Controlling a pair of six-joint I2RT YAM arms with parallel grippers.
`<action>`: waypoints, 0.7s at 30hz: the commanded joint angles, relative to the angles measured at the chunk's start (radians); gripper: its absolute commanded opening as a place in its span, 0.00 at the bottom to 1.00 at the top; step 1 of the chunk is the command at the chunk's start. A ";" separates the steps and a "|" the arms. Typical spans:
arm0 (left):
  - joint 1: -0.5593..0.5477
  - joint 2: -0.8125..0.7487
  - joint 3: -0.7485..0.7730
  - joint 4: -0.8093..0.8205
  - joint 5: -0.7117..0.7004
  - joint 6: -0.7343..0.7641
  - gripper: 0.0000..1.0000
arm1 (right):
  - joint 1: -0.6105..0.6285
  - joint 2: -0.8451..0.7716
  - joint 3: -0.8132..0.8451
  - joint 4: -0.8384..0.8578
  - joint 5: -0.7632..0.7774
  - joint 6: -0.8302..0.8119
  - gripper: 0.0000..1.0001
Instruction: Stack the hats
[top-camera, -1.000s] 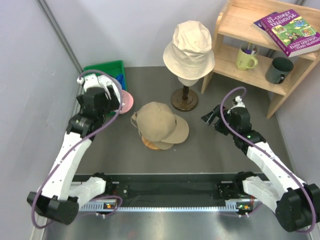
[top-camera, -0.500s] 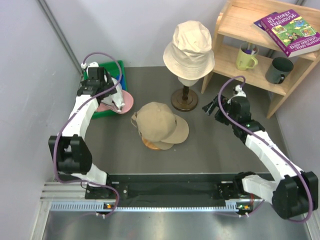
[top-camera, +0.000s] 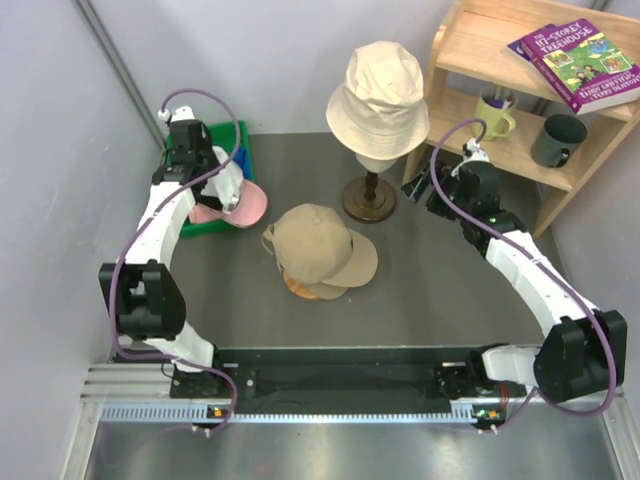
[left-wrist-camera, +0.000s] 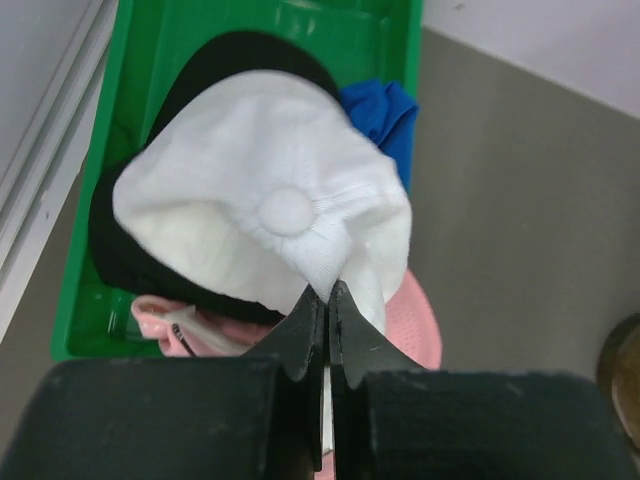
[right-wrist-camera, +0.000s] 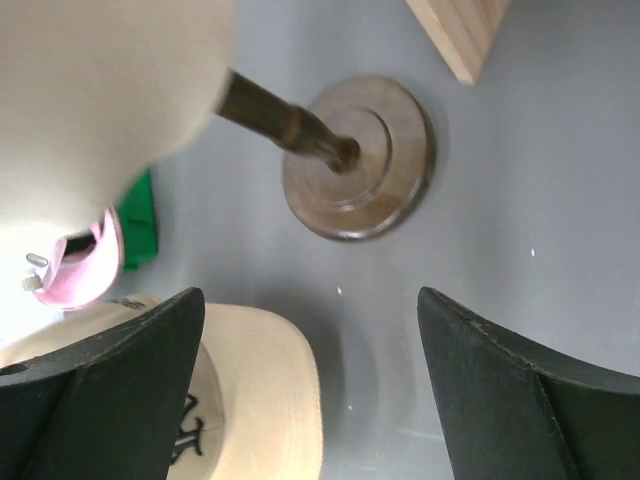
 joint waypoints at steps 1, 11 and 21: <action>0.005 -0.109 0.077 0.114 0.084 0.035 0.00 | -0.009 -0.060 0.092 0.013 0.021 -0.032 0.87; 0.004 -0.315 0.164 0.203 0.547 0.025 0.00 | -0.001 -0.164 0.140 0.062 -0.097 0.075 0.86; -0.009 -0.358 0.220 0.343 0.991 -0.268 0.00 | 0.062 -0.255 0.042 0.262 -0.283 0.401 0.85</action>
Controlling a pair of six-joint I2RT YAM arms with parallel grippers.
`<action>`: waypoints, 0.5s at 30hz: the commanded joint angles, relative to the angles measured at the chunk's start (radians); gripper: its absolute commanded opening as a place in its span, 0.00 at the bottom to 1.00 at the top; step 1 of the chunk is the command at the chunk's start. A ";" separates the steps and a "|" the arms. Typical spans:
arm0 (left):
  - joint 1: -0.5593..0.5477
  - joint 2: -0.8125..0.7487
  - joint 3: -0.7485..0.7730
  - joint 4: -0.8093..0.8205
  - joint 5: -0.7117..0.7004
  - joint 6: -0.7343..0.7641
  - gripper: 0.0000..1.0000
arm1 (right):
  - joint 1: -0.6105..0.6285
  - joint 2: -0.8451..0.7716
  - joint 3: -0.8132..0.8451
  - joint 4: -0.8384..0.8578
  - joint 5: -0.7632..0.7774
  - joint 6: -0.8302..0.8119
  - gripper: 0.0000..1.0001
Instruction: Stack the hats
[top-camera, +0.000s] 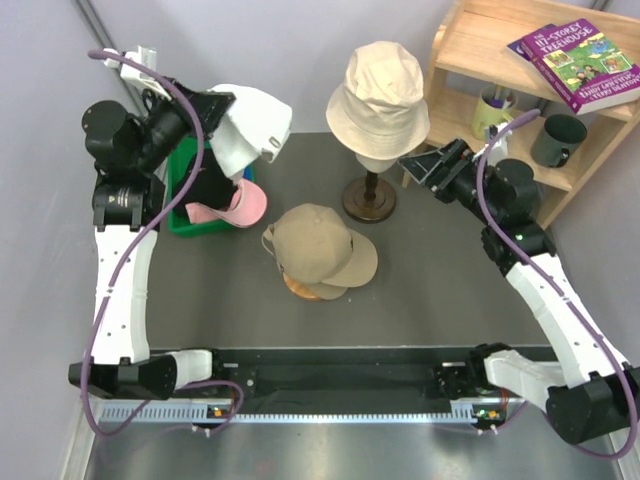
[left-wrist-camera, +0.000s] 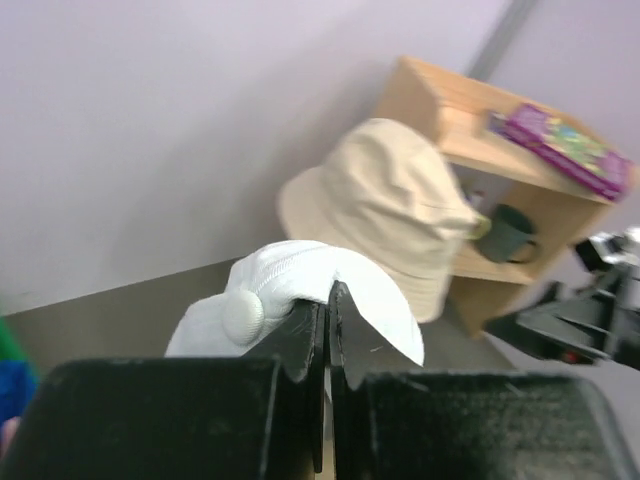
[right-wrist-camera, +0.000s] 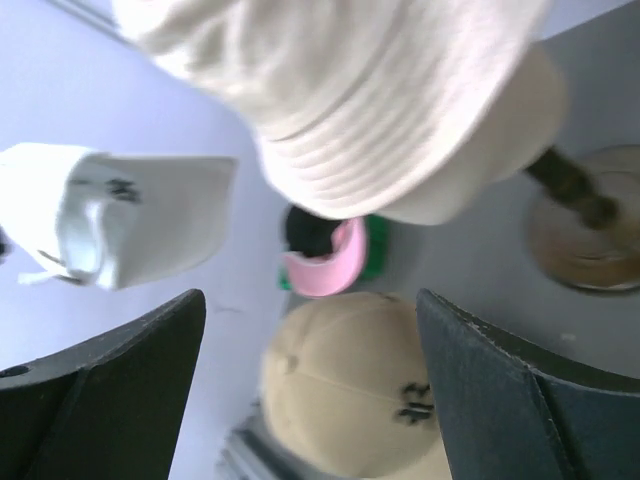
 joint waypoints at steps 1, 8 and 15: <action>-0.017 -0.012 0.007 0.158 0.258 -0.186 0.00 | 0.043 -0.060 -0.045 0.165 -0.104 0.224 0.85; -0.250 0.037 0.115 -0.040 0.217 -0.050 0.00 | 0.131 -0.068 -0.108 0.239 -0.121 0.421 0.86; -0.413 0.071 0.169 -0.077 0.190 -0.019 0.00 | 0.261 -0.069 -0.284 0.474 -0.093 0.677 0.87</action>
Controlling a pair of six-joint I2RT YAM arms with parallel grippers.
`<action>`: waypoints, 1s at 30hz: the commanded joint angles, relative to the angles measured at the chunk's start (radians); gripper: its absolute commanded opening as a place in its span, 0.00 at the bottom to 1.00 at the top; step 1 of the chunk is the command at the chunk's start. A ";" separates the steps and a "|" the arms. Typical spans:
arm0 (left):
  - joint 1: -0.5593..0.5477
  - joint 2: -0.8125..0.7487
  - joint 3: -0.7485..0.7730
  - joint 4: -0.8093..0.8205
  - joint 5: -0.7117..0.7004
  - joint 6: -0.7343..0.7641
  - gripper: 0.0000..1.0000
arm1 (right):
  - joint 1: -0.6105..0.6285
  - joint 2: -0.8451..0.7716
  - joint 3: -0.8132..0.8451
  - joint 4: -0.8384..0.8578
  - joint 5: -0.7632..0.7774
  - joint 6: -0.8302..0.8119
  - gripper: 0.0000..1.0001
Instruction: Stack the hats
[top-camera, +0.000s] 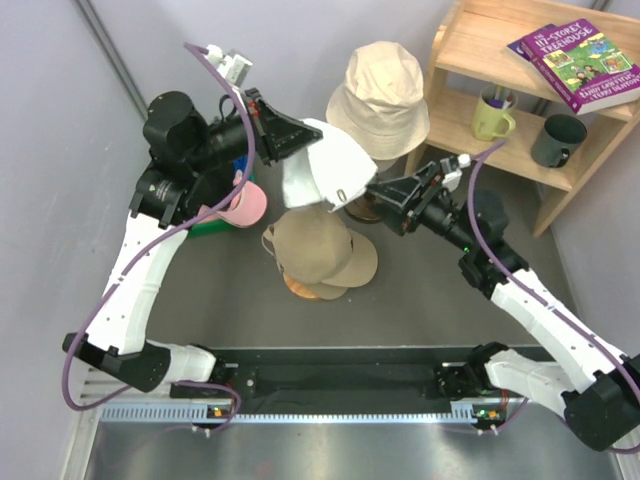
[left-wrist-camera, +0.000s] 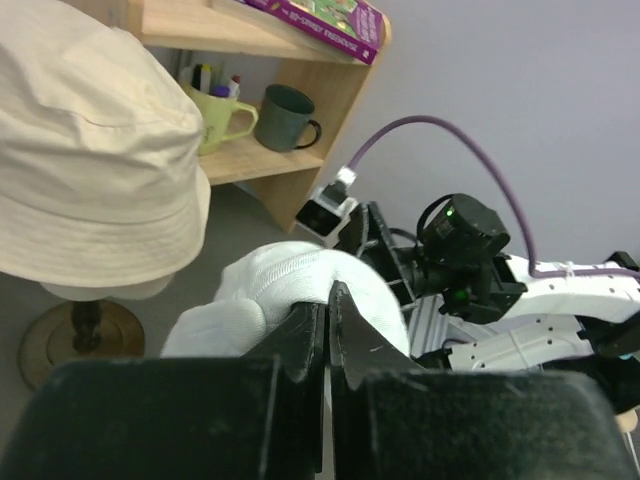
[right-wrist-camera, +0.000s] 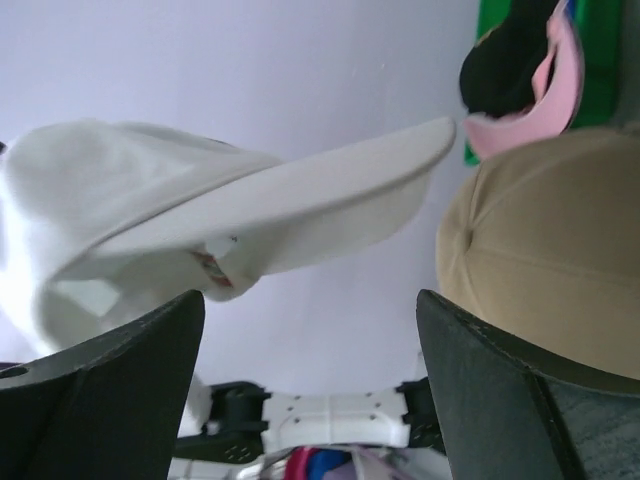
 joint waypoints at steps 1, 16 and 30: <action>-0.046 -0.002 0.059 0.006 -0.002 0.036 0.00 | 0.065 -0.019 -0.098 0.221 0.031 0.232 0.87; -0.150 0.006 0.040 -0.032 -0.023 0.068 0.00 | 0.069 -0.186 -0.303 0.421 0.187 0.450 0.88; -0.182 0.004 0.043 -0.053 0.030 0.062 0.00 | 0.069 -0.100 -0.409 0.685 0.246 0.628 0.88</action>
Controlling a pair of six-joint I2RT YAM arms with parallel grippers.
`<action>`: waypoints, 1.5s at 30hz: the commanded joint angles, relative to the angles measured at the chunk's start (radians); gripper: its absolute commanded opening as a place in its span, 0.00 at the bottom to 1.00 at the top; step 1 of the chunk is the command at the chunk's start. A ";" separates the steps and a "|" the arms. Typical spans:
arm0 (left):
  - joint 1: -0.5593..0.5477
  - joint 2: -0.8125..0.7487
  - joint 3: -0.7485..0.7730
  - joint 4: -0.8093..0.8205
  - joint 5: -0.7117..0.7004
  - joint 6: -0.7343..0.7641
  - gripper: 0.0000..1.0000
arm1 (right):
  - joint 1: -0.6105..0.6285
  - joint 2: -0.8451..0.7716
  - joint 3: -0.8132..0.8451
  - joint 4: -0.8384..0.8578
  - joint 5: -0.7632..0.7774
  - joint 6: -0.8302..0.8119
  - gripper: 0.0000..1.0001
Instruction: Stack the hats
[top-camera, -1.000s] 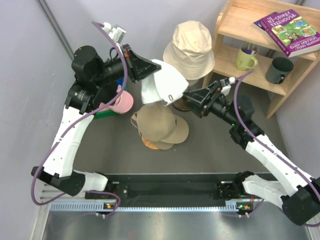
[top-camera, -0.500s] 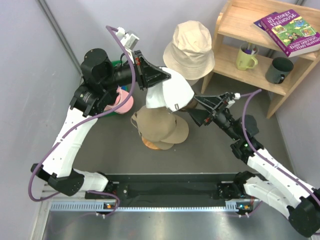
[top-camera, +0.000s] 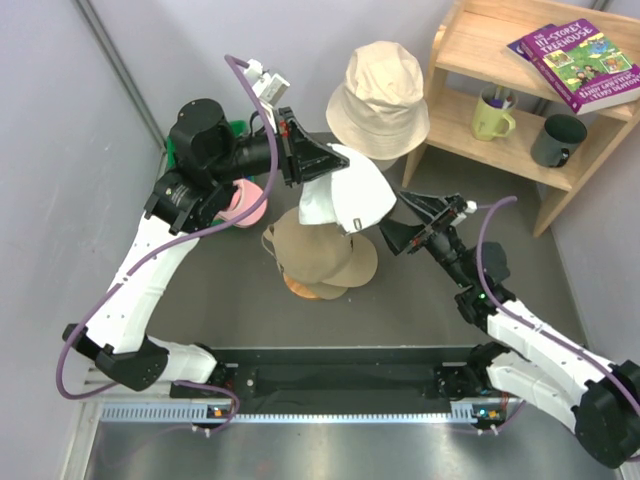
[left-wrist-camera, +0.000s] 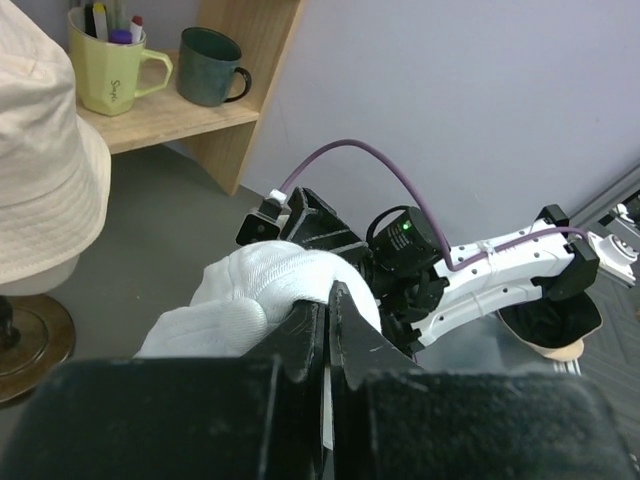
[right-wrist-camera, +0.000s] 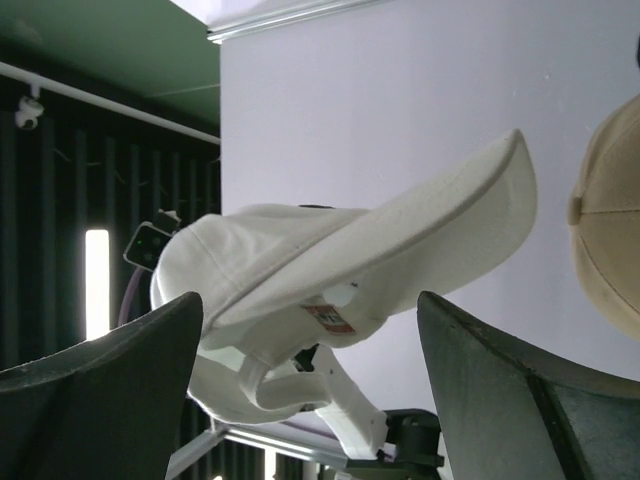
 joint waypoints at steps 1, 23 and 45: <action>-0.008 -0.009 0.031 0.024 0.033 0.012 0.00 | 0.007 0.035 -0.007 0.172 0.030 0.077 0.88; -0.017 -0.017 0.100 -0.213 0.107 0.110 0.00 | 0.011 0.290 0.021 0.485 0.004 0.164 0.38; -0.013 -0.210 -0.018 -0.640 -0.986 0.345 0.99 | 0.018 0.145 0.257 0.161 -0.010 -0.343 0.00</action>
